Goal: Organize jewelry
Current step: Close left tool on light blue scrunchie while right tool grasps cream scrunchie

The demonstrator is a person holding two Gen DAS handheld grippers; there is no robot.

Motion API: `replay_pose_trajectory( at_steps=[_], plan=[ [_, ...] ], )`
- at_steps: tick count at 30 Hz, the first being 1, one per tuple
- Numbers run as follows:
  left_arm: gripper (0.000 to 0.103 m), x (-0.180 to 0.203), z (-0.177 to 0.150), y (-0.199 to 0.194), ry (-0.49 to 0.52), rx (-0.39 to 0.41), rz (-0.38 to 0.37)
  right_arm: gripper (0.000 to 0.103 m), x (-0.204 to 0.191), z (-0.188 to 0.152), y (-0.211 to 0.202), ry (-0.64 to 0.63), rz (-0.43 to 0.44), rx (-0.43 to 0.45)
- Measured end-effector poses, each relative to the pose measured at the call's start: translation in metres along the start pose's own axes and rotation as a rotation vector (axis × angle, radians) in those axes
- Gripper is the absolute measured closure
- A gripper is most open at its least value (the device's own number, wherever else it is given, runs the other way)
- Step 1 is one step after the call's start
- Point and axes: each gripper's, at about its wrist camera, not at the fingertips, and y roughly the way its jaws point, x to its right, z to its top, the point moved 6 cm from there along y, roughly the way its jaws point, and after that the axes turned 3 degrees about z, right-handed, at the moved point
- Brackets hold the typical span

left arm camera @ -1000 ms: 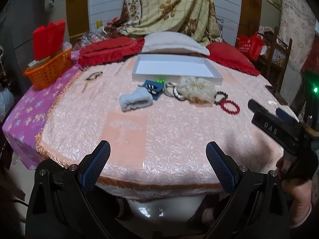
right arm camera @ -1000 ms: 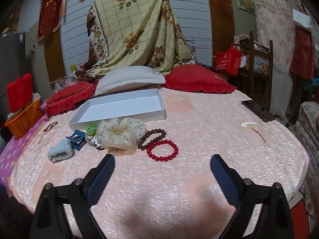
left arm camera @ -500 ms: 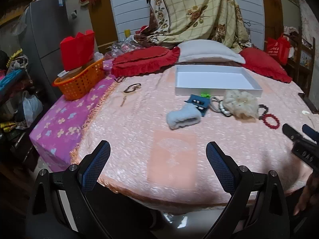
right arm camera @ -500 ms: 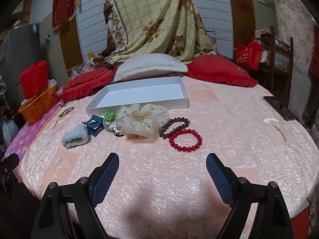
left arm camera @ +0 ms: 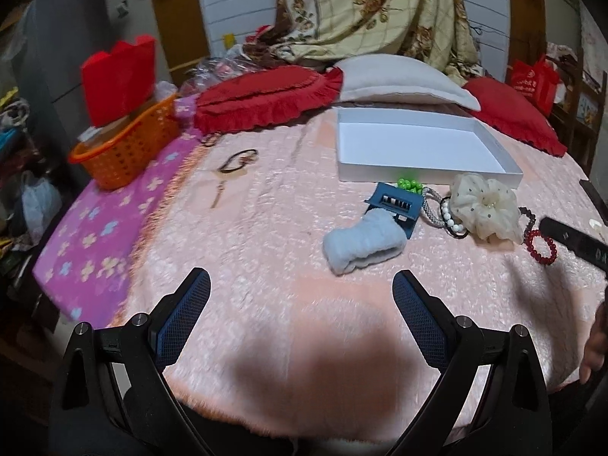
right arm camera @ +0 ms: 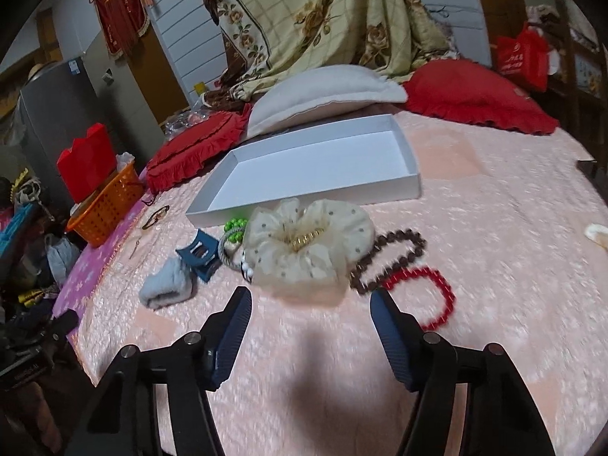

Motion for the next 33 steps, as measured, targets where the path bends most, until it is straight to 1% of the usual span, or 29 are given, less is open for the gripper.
replay_pose_trajectory(
  at_steps=[4,5,6,8,9,10,13,15,16,17,18,19,20,21,23,25,28,33],
  plan=[
    [0.006,0.004,0.008,0.032,0.03,-0.031,-0.063,0.039,0.015,0.02,0.025,0.035,0.009,-0.023],
    [0.006,0.005,0.008,0.039,0.036,-0.037,-0.076,0.041,0.017,0.022,0.029,0.043,0.012,-0.028],
    [0.006,0.007,0.01,0.049,0.041,-0.051,-0.097,0.046,0.02,0.026,0.034,0.055,0.019,-0.035],
    [0.006,0.009,0.011,0.062,0.047,-0.073,-0.131,0.052,0.026,0.034,0.047,0.08,0.039,-0.055],
    [0.006,0.01,0.011,0.071,0.048,-0.089,-0.165,0.052,0.029,0.036,0.051,0.085,0.037,-0.059],
    [0.006,0.012,0.012,0.079,0.049,-0.105,-0.182,0.053,0.032,0.039,0.056,0.091,0.034,-0.065],
    [0.006,0.017,0.01,0.094,0.059,-0.139,-0.227,0.053,0.038,0.043,0.07,0.104,0.044,-0.089],
    [0.006,0.021,0.01,0.101,0.064,-0.149,-0.244,0.053,0.039,0.044,0.075,0.105,0.047,-0.099],
    [0.012,0.023,0.01,0.104,0.063,-0.156,-0.254,0.053,0.039,0.044,0.078,0.103,0.043,-0.107],
    [0.023,0.024,0.01,0.106,0.063,-0.165,-0.264,0.054,0.04,0.043,0.08,0.102,0.043,-0.112],
    [0.029,0.027,0.01,0.109,0.061,-0.185,-0.28,0.057,0.04,0.043,0.082,0.102,0.046,-0.118],
    [0.046,0.03,0.009,0.111,0.055,-0.209,-0.303,0.06,0.04,0.043,0.084,0.103,0.053,-0.124],
    [0.057,0.033,0.009,0.112,0.048,-0.222,-0.32,0.069,0.04,0.042,0.085,0.106,0.06,-0.129],
    [0.059,0.035,0.008,0.11,0.043,-0.224,-0.315,0.083,0.039,0.042,0.086,0.112,0.074,-0.134],
    [0.08,0.036,0.008,0.105,0.053,-0.21,-0.299,0.095,0.038,0.042,0.083,0.128,0.103,-0.136],
    [0.082,0.035,0.009,0.095,0.046,-0.207,-0.307,0.098,0.032,0.045,0.074,0.123,0.12,-0.118],
    [0.083,0.029,0.013,0.075,0.027,-0.176,-0.316,0.1,0.02,0.052,0.056,0.108,0.149,-0.082],
    [0.083,0.021,0.029,0.028,0.013,-0.083,-0.343,0.101,-0.006,0.067,0.019,0.068,0.202,-0.009]
  ],
)
